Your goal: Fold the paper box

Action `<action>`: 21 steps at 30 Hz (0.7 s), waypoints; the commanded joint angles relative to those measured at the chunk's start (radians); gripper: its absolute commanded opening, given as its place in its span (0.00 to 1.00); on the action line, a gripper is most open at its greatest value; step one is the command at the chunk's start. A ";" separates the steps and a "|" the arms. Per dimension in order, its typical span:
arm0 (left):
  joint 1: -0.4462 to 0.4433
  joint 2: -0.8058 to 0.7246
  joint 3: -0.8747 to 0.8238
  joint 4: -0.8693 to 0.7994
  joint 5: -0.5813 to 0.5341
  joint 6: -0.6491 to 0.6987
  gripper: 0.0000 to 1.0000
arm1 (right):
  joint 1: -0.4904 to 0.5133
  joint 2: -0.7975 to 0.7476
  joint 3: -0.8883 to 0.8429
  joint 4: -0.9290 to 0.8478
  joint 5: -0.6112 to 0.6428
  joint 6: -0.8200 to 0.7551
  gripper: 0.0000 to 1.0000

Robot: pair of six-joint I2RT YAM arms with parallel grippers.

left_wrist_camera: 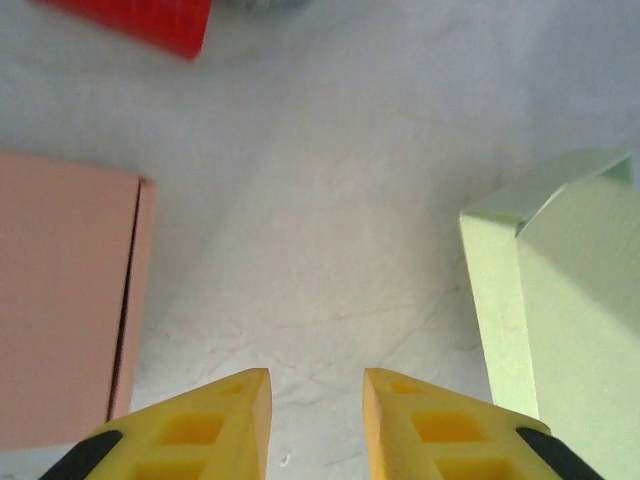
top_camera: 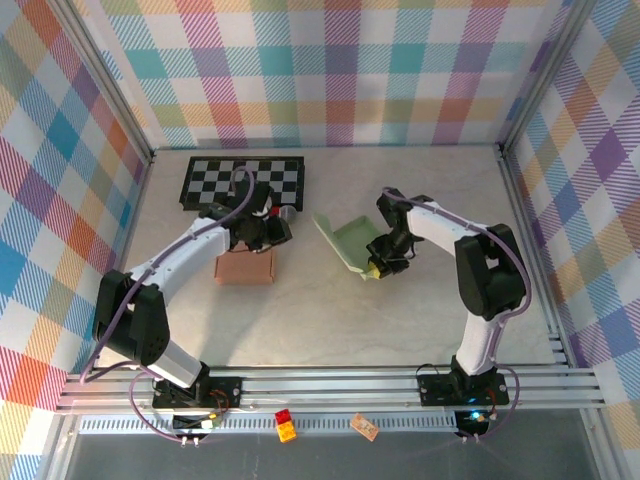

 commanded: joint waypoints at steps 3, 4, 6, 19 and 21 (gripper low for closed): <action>-0.024 0.027 -0.075 0.224 0.150 -0.098 0.29 | 0.005 -0.033 -0.068 0.086 -0.087 0.226 0.00; -0.037 0.045 -0.075 0.264 0.164 -0.110 0.30 | 0.007 -0.030 -0.067 0.088 -0.090 0.230 0.00; -0.057 0.087 -0.073 0.344 0.188 -0.141 0.30 | 0.011 -0.020 -0.077 0.102 -0.102 0.243 0.00; -0.123 0.248 -0.005 0.479 0.199 -0.236 0.30 | 0.039 -0.003 -0.087 0.181 -0.157 0.290 0.29; -0.126 0.256 -0.002 0.483 0.199 -0.240 0.30 | 0.039 -0.011 -0.084 0.178 -0.162 0.286 0.35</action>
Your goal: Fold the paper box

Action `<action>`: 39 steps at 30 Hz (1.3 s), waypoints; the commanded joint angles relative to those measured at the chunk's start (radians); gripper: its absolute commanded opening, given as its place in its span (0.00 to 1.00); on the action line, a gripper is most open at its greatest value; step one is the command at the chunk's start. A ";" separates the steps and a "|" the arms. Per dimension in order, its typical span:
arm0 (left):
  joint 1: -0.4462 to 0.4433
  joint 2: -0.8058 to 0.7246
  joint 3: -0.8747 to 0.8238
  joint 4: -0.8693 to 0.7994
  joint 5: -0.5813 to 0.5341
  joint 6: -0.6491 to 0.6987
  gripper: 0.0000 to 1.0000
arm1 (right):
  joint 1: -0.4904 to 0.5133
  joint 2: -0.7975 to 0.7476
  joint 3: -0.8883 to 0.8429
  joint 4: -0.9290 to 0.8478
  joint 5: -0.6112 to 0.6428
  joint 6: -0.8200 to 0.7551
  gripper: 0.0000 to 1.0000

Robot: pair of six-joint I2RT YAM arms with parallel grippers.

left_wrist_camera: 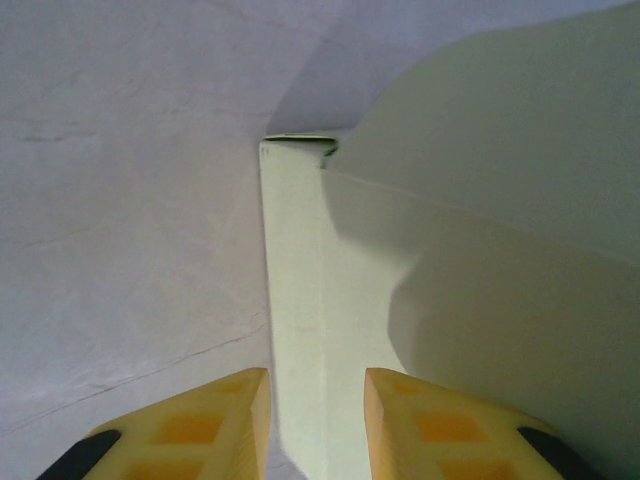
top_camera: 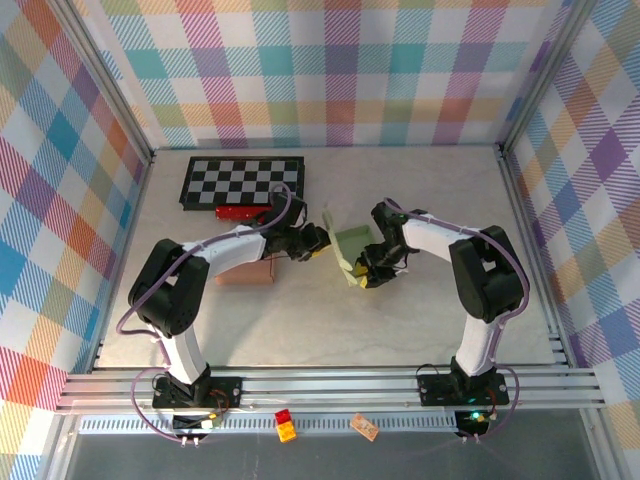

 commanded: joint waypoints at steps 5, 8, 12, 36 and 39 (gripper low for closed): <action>-0.009 0.028 0.036 0.038 0.006 -0.024 0.31 | 0.003 -0.040 0.037 -0.048 -0.021 -0.005 0.49; -0.009 0.039 0.049 0.035 0.005 -0.023 0.30 | 0.001 -0.059 0.054 -0.076 -0.015 -0.037 0.54; -0.009 0.048 0.066 0.023 -0.006 -0.022 0.31 | -0.005 -0.087 0.092 -0.123 0.011 -0.109 0.58; -0.008 0.085 0.124 -0.018 0.000 0.001 0.30 | 0.026 -0.081 0.563 -0.377 0.009 -1.394 0.56; -0.008 0.085 0.126 -0.021 0.001 0.003 0.30 | 0.046 -0.033 0.589 -0.405 0.011 -1.397 0.53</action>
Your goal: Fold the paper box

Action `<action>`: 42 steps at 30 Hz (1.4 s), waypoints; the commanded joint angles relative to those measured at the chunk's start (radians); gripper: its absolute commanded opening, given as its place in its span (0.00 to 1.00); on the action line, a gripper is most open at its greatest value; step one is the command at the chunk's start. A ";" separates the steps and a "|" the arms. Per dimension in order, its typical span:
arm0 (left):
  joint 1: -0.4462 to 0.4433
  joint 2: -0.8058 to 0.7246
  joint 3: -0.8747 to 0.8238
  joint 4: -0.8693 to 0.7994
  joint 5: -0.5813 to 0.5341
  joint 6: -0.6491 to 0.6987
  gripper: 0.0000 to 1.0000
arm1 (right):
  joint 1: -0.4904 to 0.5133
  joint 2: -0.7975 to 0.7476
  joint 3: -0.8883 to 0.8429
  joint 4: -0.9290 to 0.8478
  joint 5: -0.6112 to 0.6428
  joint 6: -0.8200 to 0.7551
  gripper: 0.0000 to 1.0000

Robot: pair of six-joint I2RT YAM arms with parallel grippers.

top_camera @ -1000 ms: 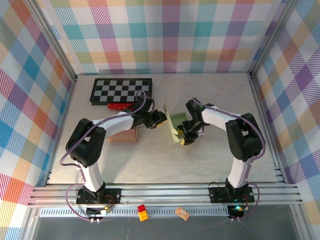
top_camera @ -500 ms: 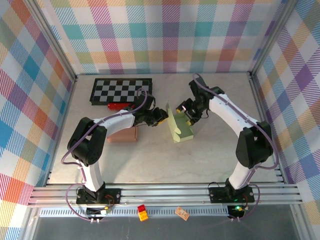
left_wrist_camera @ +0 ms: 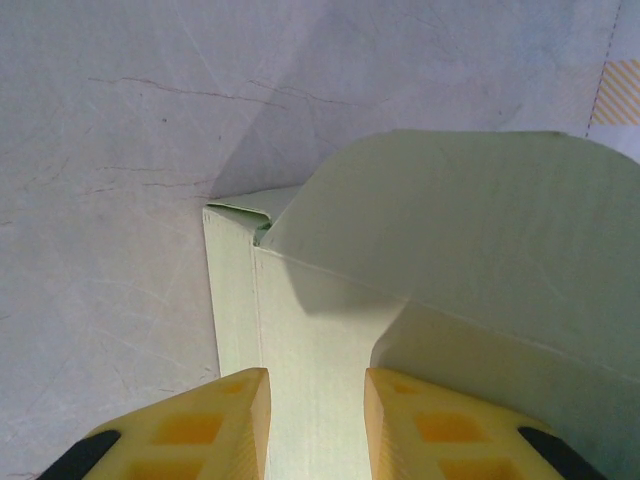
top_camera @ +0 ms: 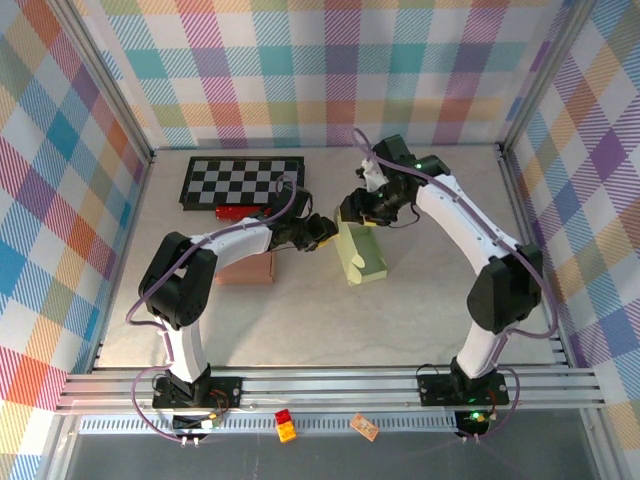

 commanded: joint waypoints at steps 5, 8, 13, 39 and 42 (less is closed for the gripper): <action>-0.004 0.010 0.034 -0.044 0.003 0.020 0.31 | 0.035 0.081 0.050 -0.079 -0.018 -0.043 0.49; -0.003 0.011 0.036 -0.044 0.003 0.020 0.30 | 0.046 0.106 0.064 -0.077 -0.007 -0.030 0.44; -0.004 0.010 0.040 -0.050 0.001 0.025 0.30 | 0.069 0.134 0.085 -0.078 0.029 0.014 0.29; -0.001 -0.277 0.001 -0.382 -0.163 0.240 0.39 | 0.074 0.128 0.267 -0.320 0.558 1.270 0.00; -0.001 -0.293 -0.004 -0.405 -0.150 0.268 0.40 | 0.072 0.146 0.277 -0.352 0.585 1.415 0.00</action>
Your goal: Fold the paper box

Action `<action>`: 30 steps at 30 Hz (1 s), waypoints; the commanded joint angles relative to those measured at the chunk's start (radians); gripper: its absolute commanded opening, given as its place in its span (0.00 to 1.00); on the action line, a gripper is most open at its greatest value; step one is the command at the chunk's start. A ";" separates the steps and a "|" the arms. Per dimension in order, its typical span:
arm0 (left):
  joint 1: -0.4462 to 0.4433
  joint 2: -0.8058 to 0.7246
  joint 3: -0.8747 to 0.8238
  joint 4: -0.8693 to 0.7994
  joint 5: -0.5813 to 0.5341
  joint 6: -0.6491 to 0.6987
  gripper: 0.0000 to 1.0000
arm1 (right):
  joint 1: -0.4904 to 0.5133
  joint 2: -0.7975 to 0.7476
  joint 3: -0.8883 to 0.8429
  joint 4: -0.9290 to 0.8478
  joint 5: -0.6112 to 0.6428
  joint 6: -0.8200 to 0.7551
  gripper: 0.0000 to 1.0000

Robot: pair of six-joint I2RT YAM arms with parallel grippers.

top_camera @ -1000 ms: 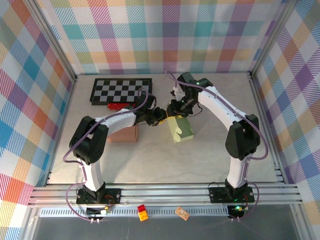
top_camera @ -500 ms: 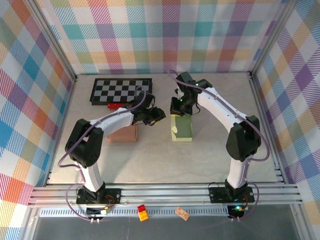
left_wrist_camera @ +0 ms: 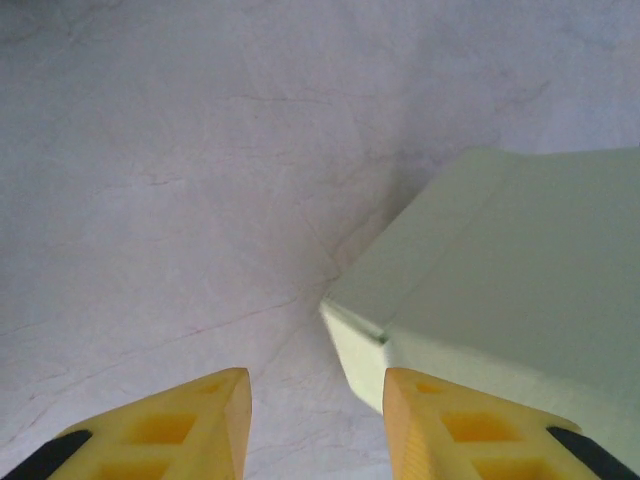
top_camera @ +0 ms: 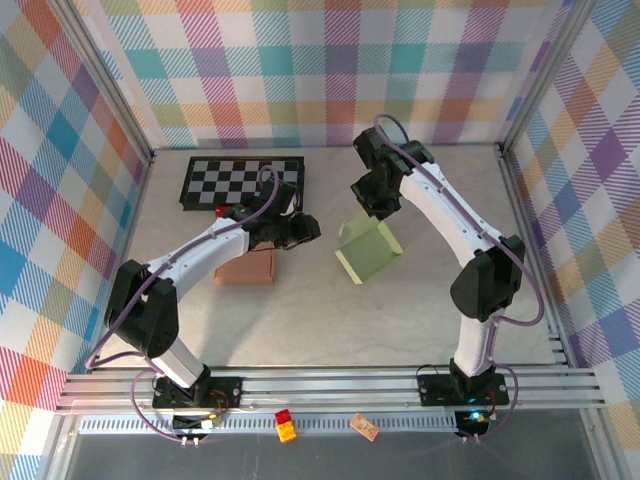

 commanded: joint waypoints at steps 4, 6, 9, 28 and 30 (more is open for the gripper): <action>0.005 -0.044 -0.009 -0.093 0.041 0.102 0.43 | -0.008 0.093 0.044 -0.180 0.057 0.382 0.00; 0.006 -0.044 -0.007 -0.112 0.052 0.128 0.43 | -0.011 0.111 0.043 -0.180 0.060 0.436 0.00; 0.013 -0.051 -0.014 -0.120 0.069 0.146 0.43 | -0.011 0.082 -0.009 -0.102 0.096 0.493 0.00; -0.013 0.090 0.114 -0.102 0.138 0.382 0.47 | -0.065 -0.048 -0.045 0.165 0.163 -0.199 0.63; -0.039 0.102 0.137 -0.111 0.112 0.429 0.48 | -0.081 -0.077 -0.050 0.190 0.118 -0.367 0.68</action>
